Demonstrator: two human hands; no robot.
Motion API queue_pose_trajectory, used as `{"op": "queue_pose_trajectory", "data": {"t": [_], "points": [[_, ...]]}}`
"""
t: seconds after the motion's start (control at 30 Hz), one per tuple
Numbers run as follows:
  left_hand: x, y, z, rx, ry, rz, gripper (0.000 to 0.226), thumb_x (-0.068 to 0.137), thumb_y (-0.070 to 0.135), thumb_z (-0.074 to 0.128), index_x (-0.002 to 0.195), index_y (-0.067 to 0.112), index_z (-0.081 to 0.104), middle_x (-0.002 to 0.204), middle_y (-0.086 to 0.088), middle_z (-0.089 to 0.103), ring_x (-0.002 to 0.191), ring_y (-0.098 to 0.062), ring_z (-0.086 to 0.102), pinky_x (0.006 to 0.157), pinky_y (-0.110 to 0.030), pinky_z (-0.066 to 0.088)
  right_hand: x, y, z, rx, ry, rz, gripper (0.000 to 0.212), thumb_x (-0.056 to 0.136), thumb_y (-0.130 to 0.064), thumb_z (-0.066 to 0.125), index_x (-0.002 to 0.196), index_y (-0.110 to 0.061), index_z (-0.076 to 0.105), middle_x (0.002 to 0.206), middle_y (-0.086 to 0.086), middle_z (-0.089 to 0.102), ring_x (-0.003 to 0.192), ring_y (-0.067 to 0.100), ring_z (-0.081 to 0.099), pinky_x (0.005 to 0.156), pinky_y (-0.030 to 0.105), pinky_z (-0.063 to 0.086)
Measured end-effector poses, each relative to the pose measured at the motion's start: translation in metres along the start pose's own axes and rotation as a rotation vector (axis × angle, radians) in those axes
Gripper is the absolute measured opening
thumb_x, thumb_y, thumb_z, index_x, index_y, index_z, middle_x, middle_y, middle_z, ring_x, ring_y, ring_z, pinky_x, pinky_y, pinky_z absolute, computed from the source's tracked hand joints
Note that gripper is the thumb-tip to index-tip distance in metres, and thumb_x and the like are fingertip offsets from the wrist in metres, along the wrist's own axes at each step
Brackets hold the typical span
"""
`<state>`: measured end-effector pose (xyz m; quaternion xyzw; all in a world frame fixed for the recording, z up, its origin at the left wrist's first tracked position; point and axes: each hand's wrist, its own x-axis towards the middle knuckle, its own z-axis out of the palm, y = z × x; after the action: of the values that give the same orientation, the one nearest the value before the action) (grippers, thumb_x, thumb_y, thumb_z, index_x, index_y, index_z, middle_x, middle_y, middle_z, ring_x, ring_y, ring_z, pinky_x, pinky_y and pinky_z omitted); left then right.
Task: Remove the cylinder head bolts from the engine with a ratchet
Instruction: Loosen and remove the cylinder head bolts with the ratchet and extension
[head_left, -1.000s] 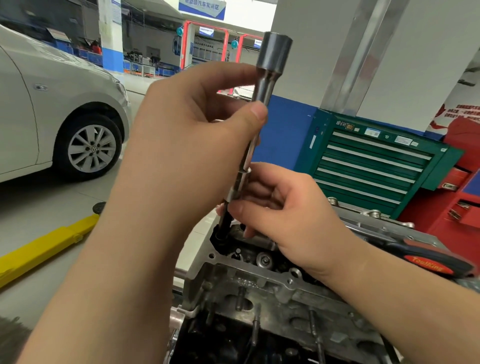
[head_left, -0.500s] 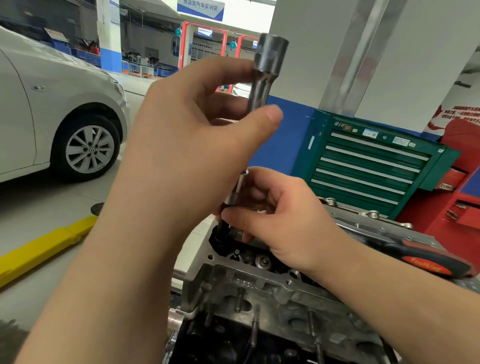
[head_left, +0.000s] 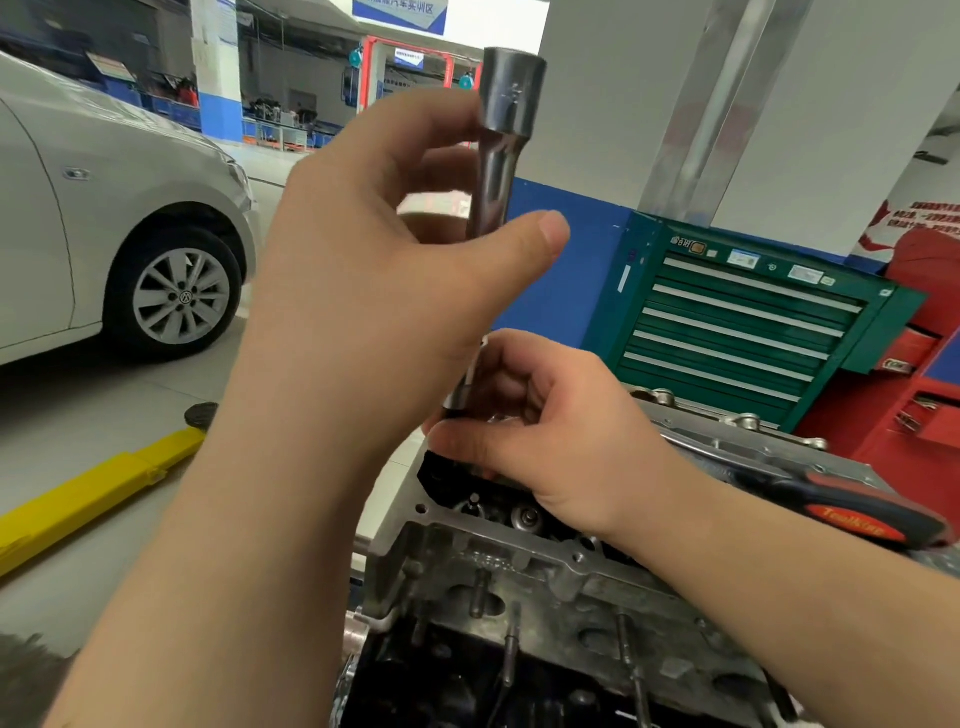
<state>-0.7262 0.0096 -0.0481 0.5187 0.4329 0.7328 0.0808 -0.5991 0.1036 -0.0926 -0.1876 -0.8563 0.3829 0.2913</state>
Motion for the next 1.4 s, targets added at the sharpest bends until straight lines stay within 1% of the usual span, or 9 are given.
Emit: {"op": "queue_pose_trajectory", "data": {"t": [0.13, 0.27, 0.5, 0.7, 0.77, 0.93, 1.1, 1.3, 1.4], "points": [[0.0011, -0.0016, -0.0014, 0.004, 0.041, -0.011, 0.045, 0.074, 0.025, 0.09, 0.116, 0.033, 0.078, 0.085, 0.005, 0.073, 0.07, -0.011, 0.069, 0.07, -0.035, 0.064, -0.0007, 0.0008, -0.0012, 0.04, -0.009, -0.023, 0.036, 0.076, -0.042, 0.082, 0.106, -0.033, 0.066, 0.101, -0.004, 0.076, 0.099, 0.02, 0.073, 0.092, 0.054, 0.056], [0.0003, -0.0007, -0.0027, -0.071, -0.003, -0.035, 0.044, 0.082, 0.019, 0.083, 0.124, 0.03, 0.072, 0.09, 0.001, 0.081, 0.084, -0.021, 0.079, 0.085, -0.045, 0.064, -0.0036, 0.0017, -0.0027, 0.066, -0.069, -0.025, 0.026, 0.089, -0.022, 0.071, 0.113, -0.031, 0.067, 0.108, -0.008, 0.077, 0.109, 0.015, 0.071, 0.09, 0.044, 0.053], [0.0021, -0.0012, -0.0011, 0.028, 0.052, -0.054, 0.046, 0.071, 0.032, 0.088, 0.116, 0.031, 0.077, 0.096, 0.002, 0.078, 0.082, -0.024, 0.076, 0.074, -0.049, 0.065, 0.0006, 0.0035, 0.0011, -0.004, 0.026, -0.003, 0.039, 0.07, -0.047, 0.083, 0.103, -0.034, 0.065, 0.098, -0.007, 0.076, 0.093, 0.017, 0.074, 0.087, 0.056, 0.058], [-0.001, 0.0003, -0.0018, -0.053, -0.002, -0.103, 0.027, 0.084, 0.024, 0.077, 0.111, 0.028, 0.078, 0.09, 0.0, 0.081, 0.085, -0.023, 0.08, 0.083, -0.048, 0.065, -0.004, 0.001, -0.0024, 0.013, -0.08, -0.033, 0.025, 0.092, -0.02, 0.069, 0.115, -0.027, 0.067, 0.11, -0.009, 0.077, 0.111, 0.014, 0.07, 0.099, 0.052, 0.053], [-0.0012, 0.0019, -0.0004, -0.043, -0.02, -0.111, 0.024, 0.083, 0.028, 0.076, 0.106, 0.03, 0.078, 0.091, 0.005, 0.081, 0.087, -0.015, 0.079, 0.086, -0.044, 0.063, -0.0037, -0.0001, -0.0029, -0.023, -0.069, -0.013, 0.022, 0.091, -0.024, 0.071, 0.112, -0.029, 0.067, 0.106, -0.01, 0.077, 0.106, 0.012, 0.072, 0.099, 0.049, 0.052], [-0.0011, 0.0037, -0.0019, 0.095, 0.024, -0.074, 0.027, 0.076, 0.034, 0.087, 0.103, 0.036, 0.081, 0.089, 0.009, 0.078, 0.074, -0.015, 0.075, 0.074, -0.043, 0.064, -0.0019, -0.0026, -0.0004, -0.075, 0.032, 0.012, 0.035, 0.07, -0.05, 0.082, 0.097, -0.035, 0.066, 0.092, -0.01, 0.075, 0.07, 0.007, 0.066, 0.071, 0.039, 0.054], [-0.0019, 0.0044, -0.0056, 0.036, 0.013, -0.083, 0.046, 0.079, 0.026, 0.086, 0.121, 0.036, 0.07, 0.089, 0.004, 0.081, 0.084, -0.018, 0.079, 0.084, -0.049, 0.063, -0.0041, -0.002, -0.003, -0.011, -0.063, -0.038, 0.023, 0.092, -0.021, 0.071, 0.114, -0.027, 0.068, 0.11, -0.013, 0.076, 0.109, 0.009, 0.07, 0.097, 0.048, 0.053], [-0.0006, 0.0039, -0.0017, 0.113, 0.012, -0.067, 0.026, 0.074, 0.035, 0.083, 0.1, 0.037, 0.079, 0.09, 0.013, 0.078, 0.077, -0.013, 0.076, 0.078, -0.045, 0.064, 0.0002, 0.0025, -0.0004, -0.014, 0.028, 0.005, 0.034, 0.071, -0.045, 0.083, 0.098, -0.033, 0.067, 0.096, -0.006, 0.077, 0.091, 0.016, 0.075, 0.09, 0.053, 0.057], [-0.0021, 0.0038, -0.003, 0.113, 0.013, -0.052, 0.026, 0.076, 0.034, 0.083, 0.101, 0.037, 0.079, 0.086, 0.007, 0.078, 0.074, -0.016, 0.076, 0.076, -0.047, 0.063, -0.0006, 0.0033, -0.0009, 0.088, -0.01, -0.026, 0.03, 0.081, -0.036, 0.081, 0.108, -0.03, 0.068, 0.104, -0.003, 0.078, 0.099, 0.018, 0.074, 0.093, 0.052, 0.056]]}}
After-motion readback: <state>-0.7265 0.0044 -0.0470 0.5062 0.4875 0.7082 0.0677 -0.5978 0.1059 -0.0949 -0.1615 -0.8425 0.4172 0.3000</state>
